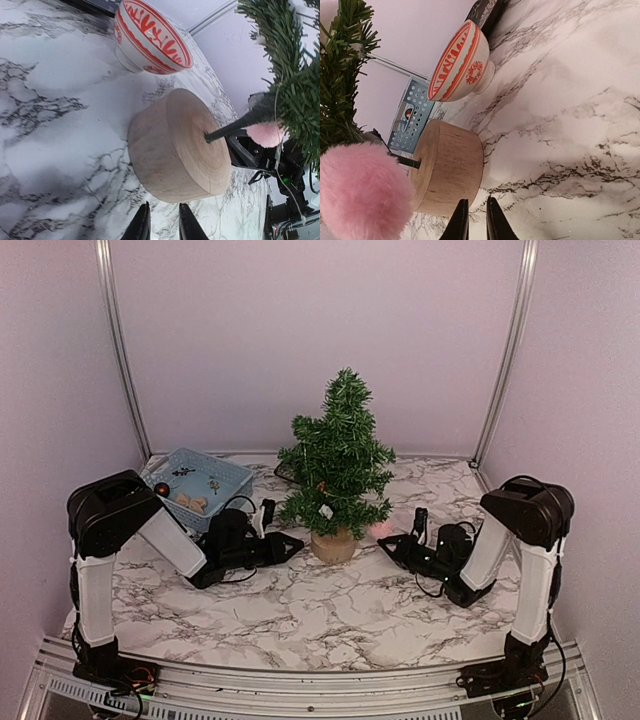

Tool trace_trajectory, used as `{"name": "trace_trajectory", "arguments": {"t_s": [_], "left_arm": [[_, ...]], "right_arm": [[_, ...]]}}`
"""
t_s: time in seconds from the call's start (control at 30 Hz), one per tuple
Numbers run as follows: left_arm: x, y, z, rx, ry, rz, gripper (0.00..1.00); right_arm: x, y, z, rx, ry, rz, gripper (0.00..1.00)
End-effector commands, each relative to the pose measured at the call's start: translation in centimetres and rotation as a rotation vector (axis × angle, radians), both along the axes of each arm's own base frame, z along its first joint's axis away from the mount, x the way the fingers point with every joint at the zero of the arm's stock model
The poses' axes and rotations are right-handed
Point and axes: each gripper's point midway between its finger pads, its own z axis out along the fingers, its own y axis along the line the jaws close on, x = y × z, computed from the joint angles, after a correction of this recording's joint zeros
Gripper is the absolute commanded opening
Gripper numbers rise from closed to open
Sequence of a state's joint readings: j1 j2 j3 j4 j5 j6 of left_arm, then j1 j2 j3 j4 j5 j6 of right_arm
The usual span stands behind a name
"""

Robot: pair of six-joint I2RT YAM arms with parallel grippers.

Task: Decorate the small christmas tree

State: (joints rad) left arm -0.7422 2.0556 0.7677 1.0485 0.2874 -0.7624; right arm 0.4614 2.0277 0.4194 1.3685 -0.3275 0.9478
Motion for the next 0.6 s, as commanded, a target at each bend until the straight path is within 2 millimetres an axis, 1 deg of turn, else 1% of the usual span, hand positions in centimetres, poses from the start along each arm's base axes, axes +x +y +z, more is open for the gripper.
{"name": "trace_trajectory", "arguments": {"t_s": [0.0,0.07,0.1,0.17,0.3,0.43,0.57], "left_arm": [[2.7,0.2,1.8,-0.027,-0.061,0.025,0.20],[3.8,-0.1,1.8,-0.024,-0.073,0.027,0.21],[4.3,-0.6,2.3,-0.032,-0.089,0.020,0.22],[4.9,-1.3,2.4,-0.033,-0.103,0.004,0.25],[5.9,-2.3,2.3,-0.031,-0.113,-0.012,0.26],[6.0,-3.0,1.5,-0.027,-0.101,-0.038,0.26],[5.1,-3.2,1.1,-0.025,-0.089,-0.072,0.24]], "right_arm": [[-0.9,-1.0,-0.5,-0.009,0.024,-0.020,0.14],[-1.6,-1.0,-0.5,0.008,0.025,-0.007,0.14],[-1.9,-0.8,-0.3,0.016,0.018,0.005,0.14],[-2.5,-0.5,-0.1,0.019,0.015,0.022,0.15],[-3.2,0.4,0.0,0.014,0.012,0.048,0.15],[-3.4,0.7,-0.2,0.026,0.019,0.056,0.15],[-3.7,0.9,-0.3,0.035,0.024,0.063,0.15]]}}
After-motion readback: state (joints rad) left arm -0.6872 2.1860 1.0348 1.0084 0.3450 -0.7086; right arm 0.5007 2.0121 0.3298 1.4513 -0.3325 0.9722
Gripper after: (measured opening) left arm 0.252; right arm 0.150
